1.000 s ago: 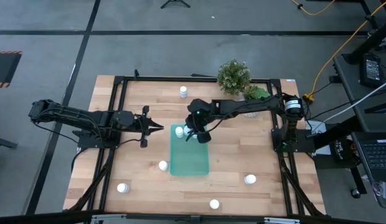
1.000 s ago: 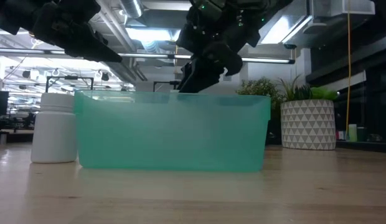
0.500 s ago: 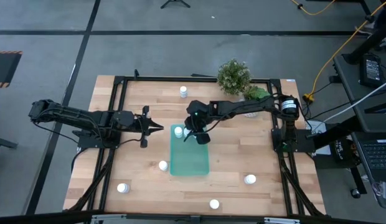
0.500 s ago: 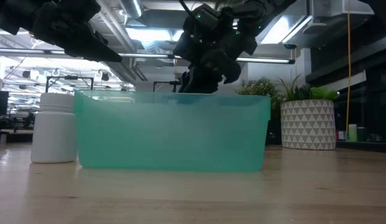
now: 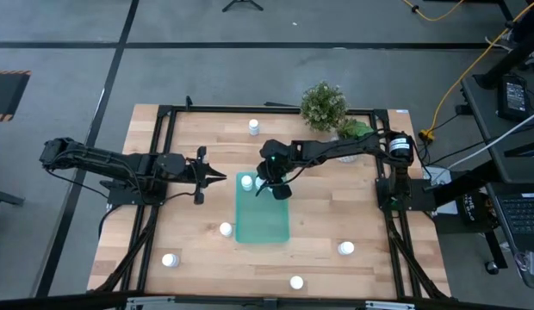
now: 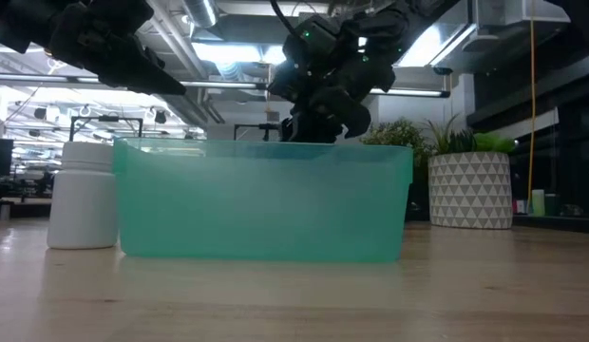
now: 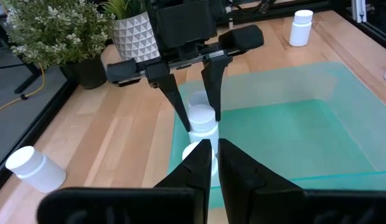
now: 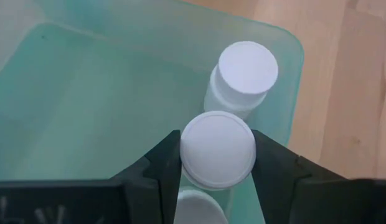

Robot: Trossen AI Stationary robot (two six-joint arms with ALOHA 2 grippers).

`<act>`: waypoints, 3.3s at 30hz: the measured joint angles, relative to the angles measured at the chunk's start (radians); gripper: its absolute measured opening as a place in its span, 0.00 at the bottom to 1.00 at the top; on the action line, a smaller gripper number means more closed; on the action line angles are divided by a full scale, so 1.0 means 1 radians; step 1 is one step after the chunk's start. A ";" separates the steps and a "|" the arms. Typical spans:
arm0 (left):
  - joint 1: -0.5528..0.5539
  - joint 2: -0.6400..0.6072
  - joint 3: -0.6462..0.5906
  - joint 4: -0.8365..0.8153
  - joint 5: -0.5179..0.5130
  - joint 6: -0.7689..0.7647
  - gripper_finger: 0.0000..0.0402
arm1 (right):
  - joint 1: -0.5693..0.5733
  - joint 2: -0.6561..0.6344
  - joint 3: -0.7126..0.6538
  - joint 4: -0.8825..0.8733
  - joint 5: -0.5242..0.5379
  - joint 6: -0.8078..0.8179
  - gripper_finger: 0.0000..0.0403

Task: Pick and place pill bottles into a basket
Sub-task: Put the white pill bottle into the green bin

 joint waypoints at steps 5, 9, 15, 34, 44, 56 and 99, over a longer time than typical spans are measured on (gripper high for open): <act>0.000 0.000 0.000 0.000 0.000 0.000 0.05 | -0.003 0.000 -0.004 0.011 0.006 0.000 0.38; 0.000 0.000 0.000 0.000 0.000 0.000 0.05 | -0.003 0.000 -0.004 0.011 0.007 -0.024 0.38; 0.000 0.000 0.000 0.000 0.000 0.001 0.07 | -0.003 0.000 -0.004 0.011 0.007 -0.029 0.41; 0.000 0.000 0.000 0.000 0.000 0.001 0.08 | -0.003 0.000 -0.005 0.010 0.007 -0.023 0.44; 0.000 0.000 0.000 0.000 0.000 0.001 0.08 | -0.003 0.000 -0.005 0.009 0.008 -0.028 0.41; 0.000 0.000 0.000 0.000 0.000 0.001 0.08 | -0.003 0.000 -0.005 0.014 0.008 -0.024 0.58; 0.000 0.000 0.000 -0.039 -0.052 0.001 0.10 | -0.138 -0.308 0.009 -0.243 0.071 -0.015 0.04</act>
